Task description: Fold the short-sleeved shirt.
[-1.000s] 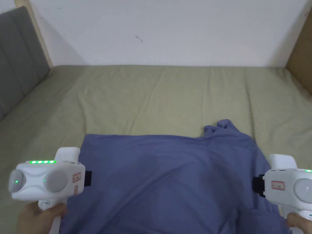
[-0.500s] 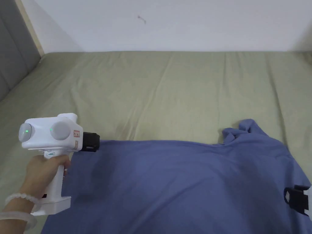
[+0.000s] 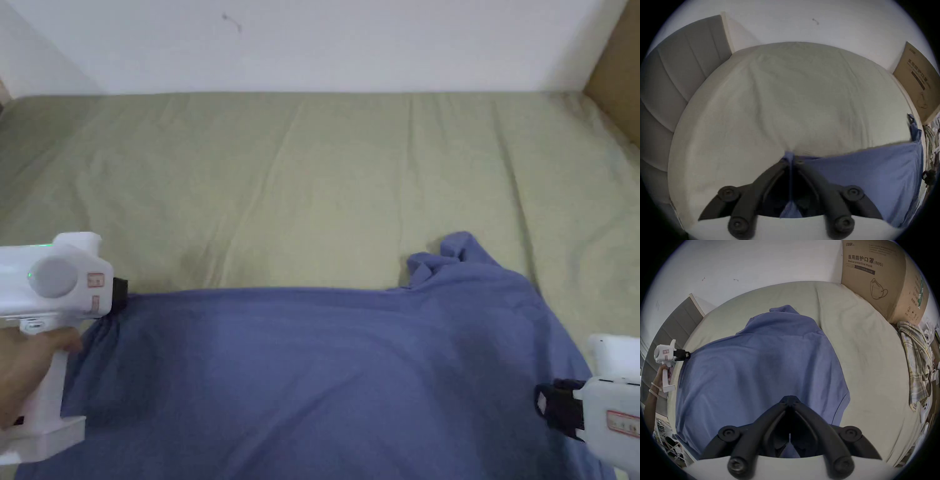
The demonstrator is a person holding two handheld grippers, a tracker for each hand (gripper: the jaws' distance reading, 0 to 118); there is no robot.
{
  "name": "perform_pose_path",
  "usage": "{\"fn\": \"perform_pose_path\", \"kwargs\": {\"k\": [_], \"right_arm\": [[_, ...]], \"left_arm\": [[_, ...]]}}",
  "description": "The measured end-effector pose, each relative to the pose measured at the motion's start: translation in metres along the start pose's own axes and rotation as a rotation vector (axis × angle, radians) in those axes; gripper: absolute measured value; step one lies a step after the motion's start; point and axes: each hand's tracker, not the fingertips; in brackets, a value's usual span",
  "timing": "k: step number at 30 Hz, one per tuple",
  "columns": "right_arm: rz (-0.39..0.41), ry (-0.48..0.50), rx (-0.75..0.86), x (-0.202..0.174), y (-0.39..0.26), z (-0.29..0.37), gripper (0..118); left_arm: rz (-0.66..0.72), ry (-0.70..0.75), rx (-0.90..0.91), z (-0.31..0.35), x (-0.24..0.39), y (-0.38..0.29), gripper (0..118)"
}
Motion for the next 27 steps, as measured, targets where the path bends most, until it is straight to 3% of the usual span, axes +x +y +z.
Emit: {"fn": "perform_pose_path", "kwargs": {"k": [5,11,15,19,20,21,22,23,25,27], "right_arm": [[-0.055,0.073,0.048,0.017,0.03,0.004,4],[0.025,0.022,0.019,0.027,0.104,-0.034,69],[0.054,0.007,-0.014,0.03,0.142,-0.075,70],[0.068,-0.052,-0.154,0.036,0.146,-0.123,69],[0.048,-0.015,-0.155,0.037,0.141,-0.129,66],[0.04,-0.033,-0.121,0.035,0.14,-0.125,53],[0.033,-0.03,-0.114,0.032,0.141,-0.119,29],[0.07,0.003,-0.096,0.027,0.14,-0.114,16],[0.173,-0.07,-0.111,0.016,0.138,-0.109,7],[0.137,-0.055,-0.109,0.015,0.137,-0.109,6]], "left_arm": [[-0.044,0.032,-0.014,0.001,0.005,-0.003,1],[-0.062,0.034,0.007,0.013,0.004,0.001,1],[-0.08,0.034,0.012,0.019,0.003,0.003,1],[-0.068,0.027,0.017,0.02,0.002,0.003,1],[-0.072,0.028,0.015,0.02,0.003,0.003,1],[-0.079,0.03,0.014,0.02,0.003,0.002,1],[-0.083,0.032,0.012,0.019,0.004,0.002,1],[-0.086,0.034,0.013,0.02,0.004,0.001,1],[-0.089,0.034,0.009,0.021,0.005,0.002,1],[-0.085,0.037,0.013,0.027,0.005,0.001,1]]}}
